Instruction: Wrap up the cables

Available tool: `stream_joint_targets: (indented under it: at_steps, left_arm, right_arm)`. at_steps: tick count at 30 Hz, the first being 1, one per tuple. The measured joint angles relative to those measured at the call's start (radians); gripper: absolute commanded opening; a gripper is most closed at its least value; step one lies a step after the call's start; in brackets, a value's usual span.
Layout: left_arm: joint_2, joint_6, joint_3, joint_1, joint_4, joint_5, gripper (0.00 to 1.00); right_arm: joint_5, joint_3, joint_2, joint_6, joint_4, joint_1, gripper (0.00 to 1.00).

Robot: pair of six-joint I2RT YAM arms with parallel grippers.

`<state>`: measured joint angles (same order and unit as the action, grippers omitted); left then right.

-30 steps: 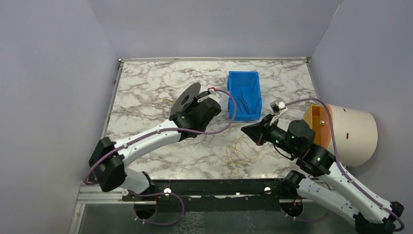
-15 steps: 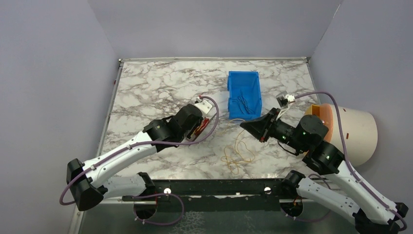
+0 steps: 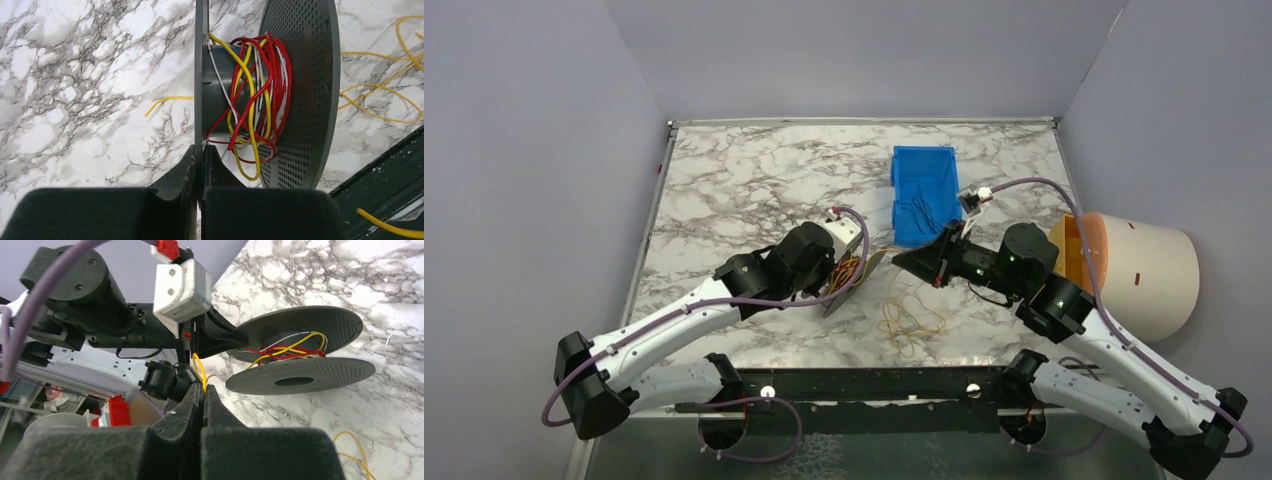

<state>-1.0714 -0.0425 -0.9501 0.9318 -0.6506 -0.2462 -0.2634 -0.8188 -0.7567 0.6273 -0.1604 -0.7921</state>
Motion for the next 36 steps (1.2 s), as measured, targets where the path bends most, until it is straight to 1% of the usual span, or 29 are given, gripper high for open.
stream_joint_targets:
  at_steps: [5, 10, 14, 17, 23, 33, 36]
  left_arm:
    - [-0.005, 0.001, 0.015, 0.0, 0.045, 0.01, 0.0]
    - [-0.035, 0.009, 0.015, 0.0, 0.09, 0.016, 0.0]
    - [-0.045, 0.019, 0.018, 0.0, 0.113, 0.021, 0.05]
    - [-0.042, 0.026, 0.032, 0.0, 0.132, 0.021, 0.11]
    - [-0.014, 0.036, 0.074, 0.0, 0.142, 0.022, 0.18]
    - [0.044, 0.043, 0.126, 0.0, 0.154, 0.033, 0.34]
    - [0.053, 0.04, 0.131, 0.0, 0.159, 0.037, 0.38]
  right_arm:
    - [0.006, 0.025, -0.032, 0.018, 0.024, 0.0, 0.01]
    - [0.048, 0.026, -0.055, 0.035, 0.043, 0.0, 0.01]
    - [0.087, 0.026, -0.072, 0.042, 0.062, 0.0, 0.01]
    - [0.112, 0.026, -0.092, 0.043, 0.071, 0.0, 0.01]
    - [0.143, 0.027, -0.142, 0.043, 0.087, 0.0, 0.01]
    - [0.157, 0.027, -0.208, 0.06, 0.145, 0.0, 0.01]
    - [0.152, 0.027, -0.243, 0.065, 0.155, 0.0, 0.01]
